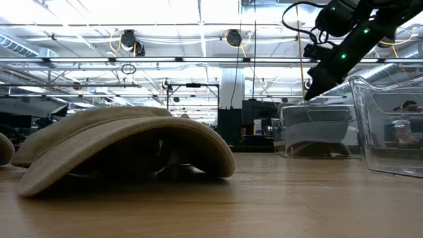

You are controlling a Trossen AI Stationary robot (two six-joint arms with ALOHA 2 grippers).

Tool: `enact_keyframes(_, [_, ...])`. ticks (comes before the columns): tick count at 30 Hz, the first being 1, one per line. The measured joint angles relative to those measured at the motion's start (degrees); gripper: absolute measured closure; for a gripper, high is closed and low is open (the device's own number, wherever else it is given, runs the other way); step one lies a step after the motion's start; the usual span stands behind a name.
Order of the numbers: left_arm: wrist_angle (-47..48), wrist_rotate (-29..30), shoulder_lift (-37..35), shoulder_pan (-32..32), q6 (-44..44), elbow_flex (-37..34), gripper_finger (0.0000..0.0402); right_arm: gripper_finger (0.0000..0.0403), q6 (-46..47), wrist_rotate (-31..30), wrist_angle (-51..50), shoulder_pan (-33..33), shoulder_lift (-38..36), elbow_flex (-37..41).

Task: Pick & Place hat
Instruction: Put the right blue cap into the top transparent bin

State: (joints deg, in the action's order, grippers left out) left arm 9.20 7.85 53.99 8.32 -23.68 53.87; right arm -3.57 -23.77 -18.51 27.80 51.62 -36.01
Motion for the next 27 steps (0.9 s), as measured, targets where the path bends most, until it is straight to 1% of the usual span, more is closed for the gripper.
enact_keyframes(5, [-0.01, 0.0, 0.01, 0.02, 0.0, 0.0, 0.0277, 0.0403, 0.31, 0.47, 2.13, 3.57, 4.97, 0.0])
enact_keyframes(7, [-0.01, -0.01, 0.0, 0.0, 0.04, 0.0, 0.0277, 0.0403, 1.43, 4.34, 2.81, 4.81, 7.97, 0.0])
enact_keyframes(10, [-0.01, -0.01, 0.0, 0.01, 0.02, 0.0, 0.0277, 0.0403, 1.79, 12.9, 5.15, 5.66, 12.64, 0.0])
enact_keyframes(12, [-0.01, -0.02, 0.01, 0.0, 0.02, 0.0, 0.0277, 0.0403, 0.32, 16.64, 7.62, 5.56, 15.38, 0.0])
enact_keyframes(14, [-0.01, -0.02, -0.01, 0.0, 0.04, 0.0, 0.0277, 0.0403, -2.81, 19.14, 10.52, 5.5, 17.25, 0.0])
enact_keyframes(19, [-0.01, -0.02, 0.0, 0.0, 0.04, 0.0, 0.0277, 0.0403, -7.84, 19.54, 19.3, 5.5, 19.24, 0.0])
enact_keyframes(23, [-0.01, -0.02, -0.01, 0.0, 0.04, 0.0, 0.0277, 0.0403, -13.52, 25.38, 22.13, 5.5, 19.34, 0.0])
enact_keyframes(25, [0.0, -0.02, 0.01, 0.0, 0.04, 0.0, 0.0277, 0.0403, -13.99, 23.75, 21.91, 5.44, 19.34, 0.0])
enact_keyframes(27, [-0.01, -0.01, 0.01, 0.01, 0.0, 0.0, 0.0277, 0.0403, -13.19, 18.89, 21.45, 5.48, 19.24, 0.0])
